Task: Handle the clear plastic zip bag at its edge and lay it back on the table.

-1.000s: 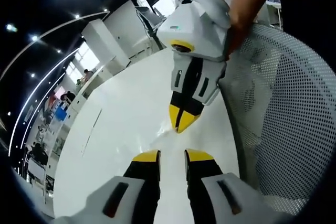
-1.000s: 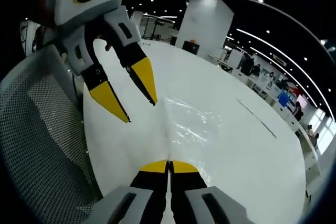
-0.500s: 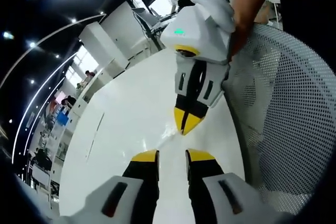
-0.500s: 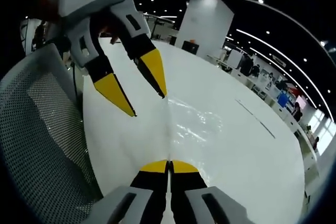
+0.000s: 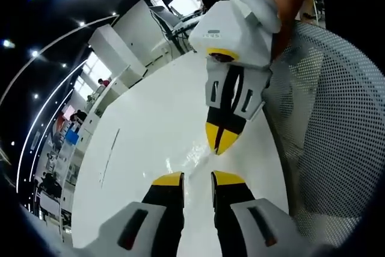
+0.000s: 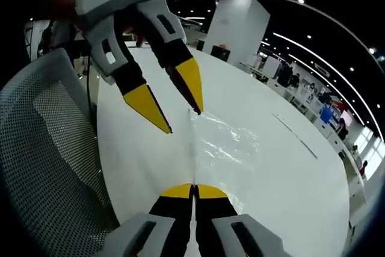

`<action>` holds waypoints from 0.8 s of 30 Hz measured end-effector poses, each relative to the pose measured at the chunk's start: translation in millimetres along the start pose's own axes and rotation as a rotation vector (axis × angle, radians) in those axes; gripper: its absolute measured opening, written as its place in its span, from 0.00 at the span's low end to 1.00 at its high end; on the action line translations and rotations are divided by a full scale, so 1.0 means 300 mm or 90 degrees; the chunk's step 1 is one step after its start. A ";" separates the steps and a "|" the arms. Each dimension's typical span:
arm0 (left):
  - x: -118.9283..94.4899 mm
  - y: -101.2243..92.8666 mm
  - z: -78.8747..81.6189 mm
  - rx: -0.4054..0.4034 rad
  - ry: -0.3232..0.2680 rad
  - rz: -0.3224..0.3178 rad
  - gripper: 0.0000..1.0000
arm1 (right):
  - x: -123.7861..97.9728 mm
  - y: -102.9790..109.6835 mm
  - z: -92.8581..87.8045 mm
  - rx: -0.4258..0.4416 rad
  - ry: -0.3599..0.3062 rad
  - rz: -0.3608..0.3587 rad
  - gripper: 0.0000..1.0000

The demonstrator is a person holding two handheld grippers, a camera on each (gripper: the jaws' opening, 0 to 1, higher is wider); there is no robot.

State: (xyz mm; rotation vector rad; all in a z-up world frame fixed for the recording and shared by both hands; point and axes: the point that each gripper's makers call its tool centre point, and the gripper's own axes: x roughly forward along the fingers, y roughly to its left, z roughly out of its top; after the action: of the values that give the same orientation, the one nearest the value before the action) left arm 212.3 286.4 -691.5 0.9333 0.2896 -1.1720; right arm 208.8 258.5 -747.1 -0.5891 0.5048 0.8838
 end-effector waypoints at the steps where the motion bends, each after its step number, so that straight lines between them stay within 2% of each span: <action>1: 0.005 -0.005 -0.001 0.001 0.003 -0.009 0.09 | 0.002 0.000 0.000 -0.003 0.001 0.001 0.00; 5: 0.025 -0.007 0.002 0.015 0.013 -0.022 0.07 | 0.002 0.009 0.005 -0.013 -0.002 0.003 0.00; 10: 0.047 -0.028 -0.024 0.028 0.042 -0.053 0.01 | 0.000 0.014 0.013 -0.022 -0.005 0.006 0.00; 17: 0.051 -0.046 -0.076 0.020 0.071 -0.078 0.00 | -0.015 0.017 0.029 -0.022 -0.015 0.007 0.00; 22: 0.041 -0.051 -0.086 0.038 0.067 -0.083 0.00 | -0.023 0.025 0.050 -0.032 -0.029 0.010 0.00; 24: 0.040 -0.060 -0.087 0.044 0.066 -0.090 0.00 | -0.025 0.030 0.075 -0.031 -0.048 0.016 0.03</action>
State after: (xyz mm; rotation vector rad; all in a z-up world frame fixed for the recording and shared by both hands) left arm 208.0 296.7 -723.7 1.0495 0.4068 -1.2706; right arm 200.9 273.5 -728.4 -0.5930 0.4230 0.9405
